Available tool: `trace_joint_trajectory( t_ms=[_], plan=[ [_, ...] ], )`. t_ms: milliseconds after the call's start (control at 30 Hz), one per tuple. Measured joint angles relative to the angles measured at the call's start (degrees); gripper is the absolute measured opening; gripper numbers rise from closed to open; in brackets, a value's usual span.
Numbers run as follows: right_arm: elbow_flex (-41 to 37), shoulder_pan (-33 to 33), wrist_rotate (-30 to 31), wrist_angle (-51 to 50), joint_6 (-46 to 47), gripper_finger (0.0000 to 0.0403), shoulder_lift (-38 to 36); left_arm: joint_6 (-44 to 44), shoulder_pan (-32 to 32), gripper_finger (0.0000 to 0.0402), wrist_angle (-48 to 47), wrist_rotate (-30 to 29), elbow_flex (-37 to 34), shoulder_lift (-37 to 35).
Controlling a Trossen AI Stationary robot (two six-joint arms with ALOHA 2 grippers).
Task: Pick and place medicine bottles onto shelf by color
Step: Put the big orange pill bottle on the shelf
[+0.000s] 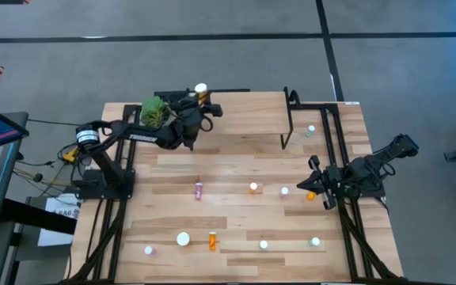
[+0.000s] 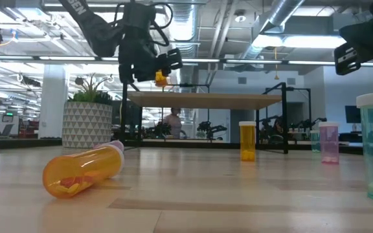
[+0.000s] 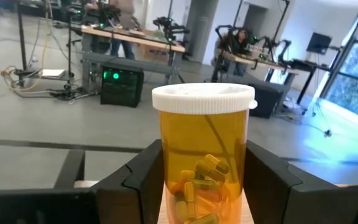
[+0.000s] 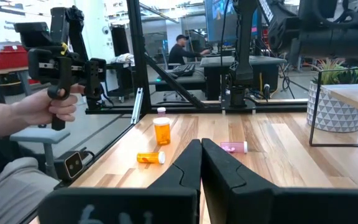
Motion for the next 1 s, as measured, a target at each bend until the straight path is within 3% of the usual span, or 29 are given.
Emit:
trace_joint_trajectory(
  t_ms=[333, 500, 767, 1000],
  plan=[
    [0.0, 0.0, 0.02, 0.0, 0.0, 0.0033, -0.02, 3.66, -1.11, 0.0159, 1.22, -2.71, 0.0, 0.0],
    [0.02, 0.0, 0.02, 0.02, 0.0, 0.0033, -0.01, 0.45, -2.3, 0.0159, 0.94, -2.35, 0.53, 0.0],
    [0.0, 0.0, 0.02, 0.02, 0.0, 0.0033, -0.02, 8.64, -3.69, 0.0159, -3.31, -6.65, 5.82, -0.02],
    [0.01, 0.0, 0.01, 0.01, 0.0, 0.0033, -0.01, 0.14, -2.52, 0.0159, -7.47, -5.37, 6.51, 0.91]
  ],
)
